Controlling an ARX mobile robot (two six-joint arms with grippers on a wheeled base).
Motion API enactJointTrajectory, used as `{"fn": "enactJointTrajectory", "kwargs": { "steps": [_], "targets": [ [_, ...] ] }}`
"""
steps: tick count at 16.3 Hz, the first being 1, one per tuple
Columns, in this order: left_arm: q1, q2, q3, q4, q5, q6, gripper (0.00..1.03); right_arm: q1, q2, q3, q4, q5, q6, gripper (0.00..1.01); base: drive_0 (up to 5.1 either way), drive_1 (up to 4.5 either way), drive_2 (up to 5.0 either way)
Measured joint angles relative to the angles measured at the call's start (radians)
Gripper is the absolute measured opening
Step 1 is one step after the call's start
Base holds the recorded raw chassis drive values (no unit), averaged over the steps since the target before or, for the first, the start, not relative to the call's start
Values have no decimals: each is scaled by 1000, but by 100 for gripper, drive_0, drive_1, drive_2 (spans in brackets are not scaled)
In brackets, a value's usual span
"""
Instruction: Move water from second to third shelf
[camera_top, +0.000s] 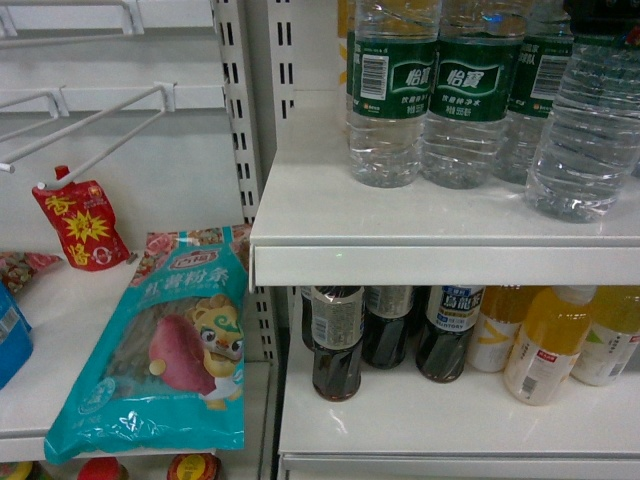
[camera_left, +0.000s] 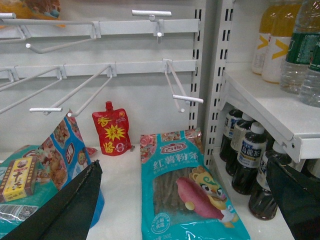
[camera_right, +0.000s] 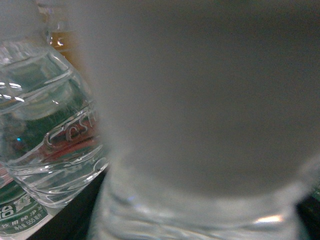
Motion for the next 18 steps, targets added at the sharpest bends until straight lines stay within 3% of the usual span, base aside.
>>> {"fn": "enactJointTrajectory", "kwargs": {
  "steps": [1,3,7,11,14,15,16,17,18],
  "targets": [
    [0,0,0,0,0,0,98,0,-11,-1,0,-3,0,87,0,0,0],
    [0,0,0,0,0,0,98,0,-39,-15,-3,-5,0,100,0,0,0],
    [0,0,0,0,0,0,98,0,-147,-89,-55,-28,0,98,0,0,0],
    [0,0,0,0,0,0,98,-13,-383,-231,-88,-117,7,98,0,0,0],
    [0,0,0,0,0,0,98,-36,-551,-313,-161,-153,10,98,0,0,0],
    [0,0,0,0,0,0,98,-36,-644,-396,-63,-51,-33,85,0,0,0],
    [0,0,0,0,0,0,98,-66,-744,-470,-82,-37,-52,74,0,0,0],
    [0,0,0,0,0,0,98,-110,-845,-553,-123,-56,-58,63,0,0,0],
    [0,0,0,0,0,0,98,-187,-970,-649,-182,-121,-67,49,0,0,0]
  ]
}}
